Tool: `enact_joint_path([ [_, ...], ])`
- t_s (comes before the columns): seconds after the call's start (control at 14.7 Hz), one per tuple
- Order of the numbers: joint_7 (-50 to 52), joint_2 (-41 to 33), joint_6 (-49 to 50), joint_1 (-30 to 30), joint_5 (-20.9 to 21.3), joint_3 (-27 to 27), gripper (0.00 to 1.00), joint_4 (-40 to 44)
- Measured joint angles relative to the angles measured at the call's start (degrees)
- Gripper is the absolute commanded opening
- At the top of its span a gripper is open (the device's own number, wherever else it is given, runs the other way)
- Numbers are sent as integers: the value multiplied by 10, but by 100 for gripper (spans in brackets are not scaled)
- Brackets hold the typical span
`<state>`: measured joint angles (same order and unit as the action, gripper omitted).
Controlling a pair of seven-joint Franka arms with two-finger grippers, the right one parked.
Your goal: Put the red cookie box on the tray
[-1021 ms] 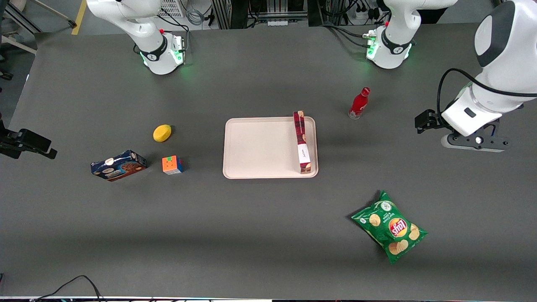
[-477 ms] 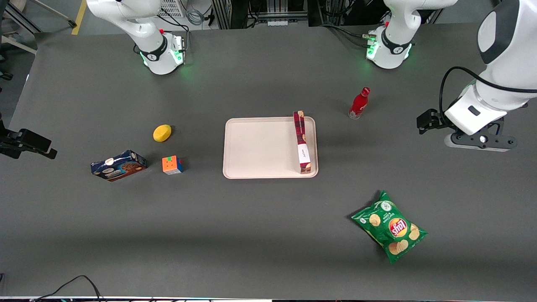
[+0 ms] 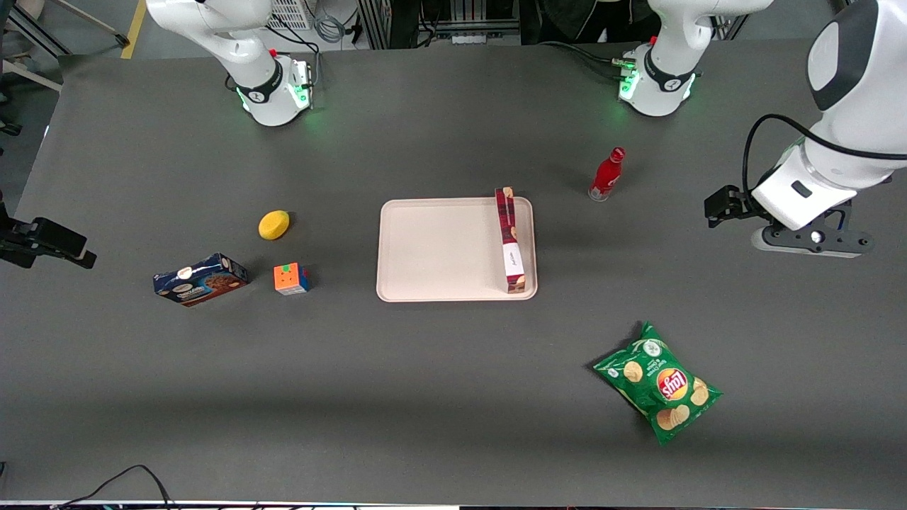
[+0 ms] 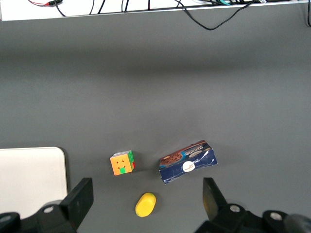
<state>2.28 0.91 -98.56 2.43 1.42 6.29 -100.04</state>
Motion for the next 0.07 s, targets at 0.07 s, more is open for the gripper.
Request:
enact_joint_path([
  [0.07, 0, 0, 0, 0, 0, 0, 100, 0],
])
